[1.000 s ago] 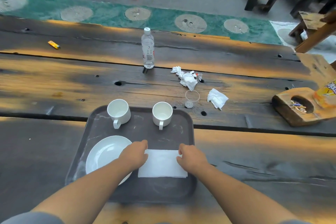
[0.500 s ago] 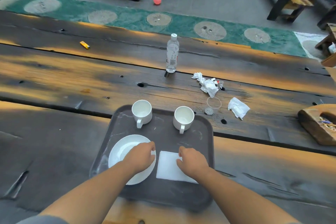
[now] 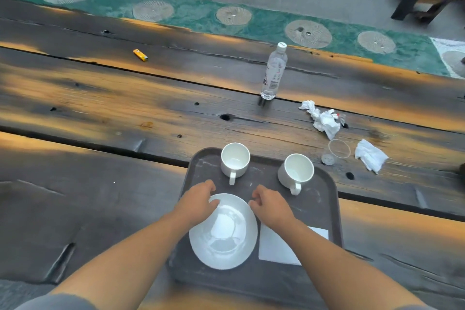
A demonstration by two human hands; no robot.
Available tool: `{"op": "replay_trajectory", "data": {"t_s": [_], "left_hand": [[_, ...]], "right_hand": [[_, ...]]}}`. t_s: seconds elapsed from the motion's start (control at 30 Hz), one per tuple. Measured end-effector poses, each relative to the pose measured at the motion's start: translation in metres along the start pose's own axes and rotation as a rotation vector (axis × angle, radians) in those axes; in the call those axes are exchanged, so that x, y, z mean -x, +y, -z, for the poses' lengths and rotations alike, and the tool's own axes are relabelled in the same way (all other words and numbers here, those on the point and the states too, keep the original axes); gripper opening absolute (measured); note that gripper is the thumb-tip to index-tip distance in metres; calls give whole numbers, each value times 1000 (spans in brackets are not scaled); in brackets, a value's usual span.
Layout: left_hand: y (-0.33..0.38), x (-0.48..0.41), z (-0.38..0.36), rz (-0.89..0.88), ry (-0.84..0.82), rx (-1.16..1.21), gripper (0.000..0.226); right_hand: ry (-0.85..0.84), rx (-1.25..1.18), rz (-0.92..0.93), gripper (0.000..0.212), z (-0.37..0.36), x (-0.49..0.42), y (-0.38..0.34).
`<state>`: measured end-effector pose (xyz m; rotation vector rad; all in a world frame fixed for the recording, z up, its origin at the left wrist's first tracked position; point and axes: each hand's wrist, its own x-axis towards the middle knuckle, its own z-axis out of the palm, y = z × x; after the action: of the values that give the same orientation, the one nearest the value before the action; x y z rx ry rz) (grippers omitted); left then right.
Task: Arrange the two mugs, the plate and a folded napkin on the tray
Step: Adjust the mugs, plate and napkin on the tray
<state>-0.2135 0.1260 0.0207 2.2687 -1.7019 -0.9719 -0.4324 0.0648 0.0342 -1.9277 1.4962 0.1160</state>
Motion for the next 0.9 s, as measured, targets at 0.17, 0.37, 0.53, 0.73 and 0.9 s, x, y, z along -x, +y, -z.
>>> {"op": "replay_trajectory", "data": {"t_s": [0.17,0.37,0.53,0.73,0.9], "left_hand": [[-11,-21,14,-1,-23,138,44],[-6,-38,23,-6,-25,327,62],[-2,-45,23,-13,-81,484,101],[2,-51,23,-10,-181,532,124],[7,-55,21,3,-209,608,129]], "right_hand": [[85,-135,-60,15,4,-21,-16],[203,-398,-95,22,14,-32,-24],[206,-575,-26,51,17,-40,-29],[91,-674,0,83,18,-55,-33],[28,-733,28,90,16,-62,-31]]}}
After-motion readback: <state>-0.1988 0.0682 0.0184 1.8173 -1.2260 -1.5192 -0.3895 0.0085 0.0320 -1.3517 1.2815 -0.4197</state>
